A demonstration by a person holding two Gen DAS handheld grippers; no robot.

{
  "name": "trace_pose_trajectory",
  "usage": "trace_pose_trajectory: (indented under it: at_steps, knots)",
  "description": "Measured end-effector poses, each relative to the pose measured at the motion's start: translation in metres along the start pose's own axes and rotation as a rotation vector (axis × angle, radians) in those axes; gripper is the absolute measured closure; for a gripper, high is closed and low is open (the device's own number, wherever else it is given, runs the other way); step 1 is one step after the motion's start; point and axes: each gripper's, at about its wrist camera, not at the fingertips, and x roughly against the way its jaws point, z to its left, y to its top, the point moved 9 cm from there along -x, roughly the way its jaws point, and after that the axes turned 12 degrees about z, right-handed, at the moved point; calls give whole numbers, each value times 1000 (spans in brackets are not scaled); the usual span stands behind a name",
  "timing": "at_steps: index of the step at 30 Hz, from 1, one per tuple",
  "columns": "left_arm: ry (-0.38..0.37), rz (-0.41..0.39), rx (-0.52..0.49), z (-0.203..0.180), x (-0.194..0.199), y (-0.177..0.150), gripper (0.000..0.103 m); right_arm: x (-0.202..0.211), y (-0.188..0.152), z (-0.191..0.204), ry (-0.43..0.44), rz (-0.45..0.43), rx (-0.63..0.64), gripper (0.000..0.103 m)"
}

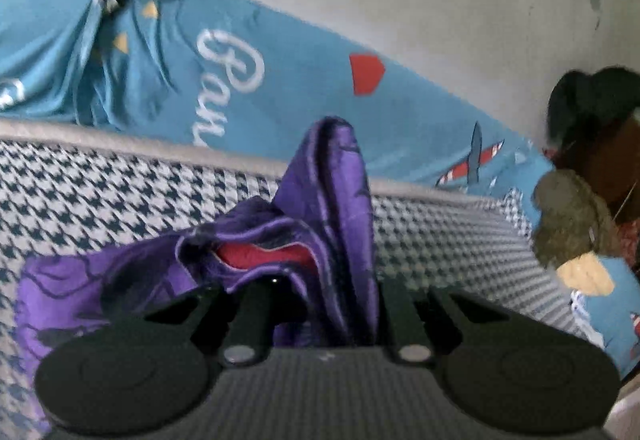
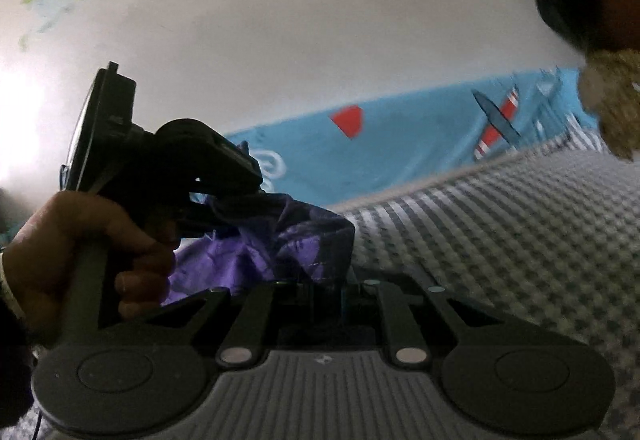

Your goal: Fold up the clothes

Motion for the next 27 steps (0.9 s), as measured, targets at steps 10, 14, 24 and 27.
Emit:
trace_pose_trajectory:
  at_steps: [10, 14, 24, 27]
  knots:
    - [-54, 35, -7, -3, -12, -8, 48, -28, -26, -48, -183, 156, -229, 74]
    - [-62, 1, -14, -8, 9, -3, 30, -16, -25, -62, -255, 138, -296, 74]
    - [9, -21, -41, 14, 61, -13, 26, 3, 0, -59, -254, 65, -271, 72]
    - [48, -13, -28, 32, 79, -22, 22, 2, 7, -50, -205, 69, -243, 72]
